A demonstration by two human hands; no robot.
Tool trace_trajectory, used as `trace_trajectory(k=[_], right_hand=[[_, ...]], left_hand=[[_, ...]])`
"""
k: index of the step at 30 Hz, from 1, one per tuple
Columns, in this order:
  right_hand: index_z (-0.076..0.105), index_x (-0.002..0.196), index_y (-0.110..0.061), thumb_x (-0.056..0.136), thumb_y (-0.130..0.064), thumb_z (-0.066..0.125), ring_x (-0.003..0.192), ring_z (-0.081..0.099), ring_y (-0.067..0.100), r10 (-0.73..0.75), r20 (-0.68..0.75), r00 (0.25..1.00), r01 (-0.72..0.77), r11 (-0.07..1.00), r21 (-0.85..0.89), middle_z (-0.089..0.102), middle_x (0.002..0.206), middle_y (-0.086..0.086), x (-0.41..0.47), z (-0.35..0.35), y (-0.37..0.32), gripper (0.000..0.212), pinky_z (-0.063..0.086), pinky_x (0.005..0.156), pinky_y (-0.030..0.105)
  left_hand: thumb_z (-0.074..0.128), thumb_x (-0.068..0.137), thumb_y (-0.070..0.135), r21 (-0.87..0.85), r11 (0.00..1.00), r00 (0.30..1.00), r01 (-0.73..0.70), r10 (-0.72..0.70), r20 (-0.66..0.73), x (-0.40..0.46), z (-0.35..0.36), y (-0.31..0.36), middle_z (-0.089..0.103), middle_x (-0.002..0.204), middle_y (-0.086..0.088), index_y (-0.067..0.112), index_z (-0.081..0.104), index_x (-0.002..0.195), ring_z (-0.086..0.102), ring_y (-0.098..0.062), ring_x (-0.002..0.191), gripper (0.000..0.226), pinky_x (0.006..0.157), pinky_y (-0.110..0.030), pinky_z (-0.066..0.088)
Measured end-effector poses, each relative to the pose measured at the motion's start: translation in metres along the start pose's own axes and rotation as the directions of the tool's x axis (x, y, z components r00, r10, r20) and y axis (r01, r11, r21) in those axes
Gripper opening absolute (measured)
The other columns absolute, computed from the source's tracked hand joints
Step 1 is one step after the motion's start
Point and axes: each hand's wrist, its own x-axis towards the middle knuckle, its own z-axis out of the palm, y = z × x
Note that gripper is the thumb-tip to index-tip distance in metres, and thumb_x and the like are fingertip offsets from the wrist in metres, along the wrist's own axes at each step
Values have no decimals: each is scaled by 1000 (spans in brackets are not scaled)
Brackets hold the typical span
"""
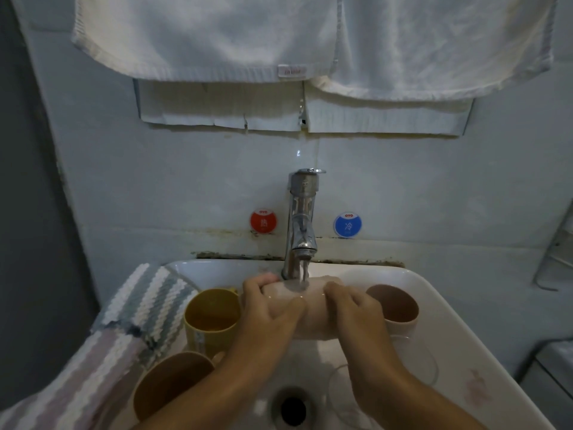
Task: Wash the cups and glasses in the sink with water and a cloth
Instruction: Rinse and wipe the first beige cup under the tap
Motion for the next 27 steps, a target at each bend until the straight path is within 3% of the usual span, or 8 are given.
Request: trace_trajectory(k=[3, 7, 10, 15, 17, 22, 24, 27], right_hand=[[49, 76, -26, 102, -26, 47, 77, 50, 12, 12, -37, 999, -12, 1000, 21, 54, 83, -1, 4, -1, -3, 27, 37, 61, 26], [55, 87, -24, 94, -29, 58, 84, 54, 16, 3, 31, 1000, -2, 1000, -31, 58, 94, 2, -2, 0, 2, 10, 39, 63, 28], [59, 88, -23, 84, -26, 71, 81, 60, 13, -10, 68, 998, 13, 999, -42, 64, 88, -1, -8, 0, -1, 14, 44, 62, 25], [59, 99, -23, 92, -35, 61, 82, 57, 10, 9, 39, 999, -8, 1000, -19, 62, 92, -2, -8, 0, -4, 14, 38, 60, 24], [59, 103, -20, 98, -33, 52, 84, 55, 13, 13, 5, 1000, -13, 1000, 0, 59, 93, 1, -5, -1, -3, 15, 41, 64, 27], [57, 99, -21, 93, -33, 59, 86, 55, 16, 11, 20, 1000, -10, 998, -56, 57, 97, 2, -4, 1, 1, 14, 45, 66, 30], [56, 97, -21, 87, -31, 69, 85, 58, 14, -1, 53, 999, 8, 991, -136, 59, 95, 0, -6, 1, 1, 20, 50, 71, 31], [52, 81, -22, 86, -22, 73, 74, 56, 5, -19, 113, 993, 36, 988, -150, 58, 83, -7, -10, 0, -7, 22, 47, 64, 18]], left_hand=[[61, 92, 28, 8, 1000, 1000, -5, 5, 1, 1, 2, -2, 35, 116, 4, 42, 30, 124, 49, -12, 93, 47, 66, -25, 45], [42, 101, 31, -7, 1000, 998, 6, -6, -61, 6, 0, -6, 40, 122, -3, 42, 38, 119, 52, -19, 97, 21, 80, -40, 53], [42, 101, 33, -10, 999, 997, 34, -34, -75, 6, -1, -6, 41, 121, -4, 42, 40, 118, 52, -22, 101, 19, 91, -51, 52], [64, 87, 46, 29, 999, 999, 35, -35, 0, 1, 0, -5, 42, 125, -1, 41, 29, 130, 53, -15, 101, 55, 77, -29, 50], [59, 92, 41, 59, 998, 1000, 21, -21, 3, 0, 1, -4, 38, 124, 0, 42, 27, 130, 50, -11, 96, 50, 68, -24, 45], [38, 103, 31, 4, 1000, 998, 27, -27, -63, 4, 0, -6, 41, 124, -6, 39, 39, 124, 51, -18, 97, 23, 82, -40, 51], [40, 102, 29, -2, 1000, 997, 30, -30, -68, 5, 0, -6, 44, 123, -7, 37, 40, 124, 51, -20, 101, 23, 89, -44, 50], [53, 97, 35, -23, 999, 999, 30, -31, -37, 3, 1, -3, 47, 121, -2, 35, 39, 127, 51, -15, 102, 33, 89, -39, 48]])
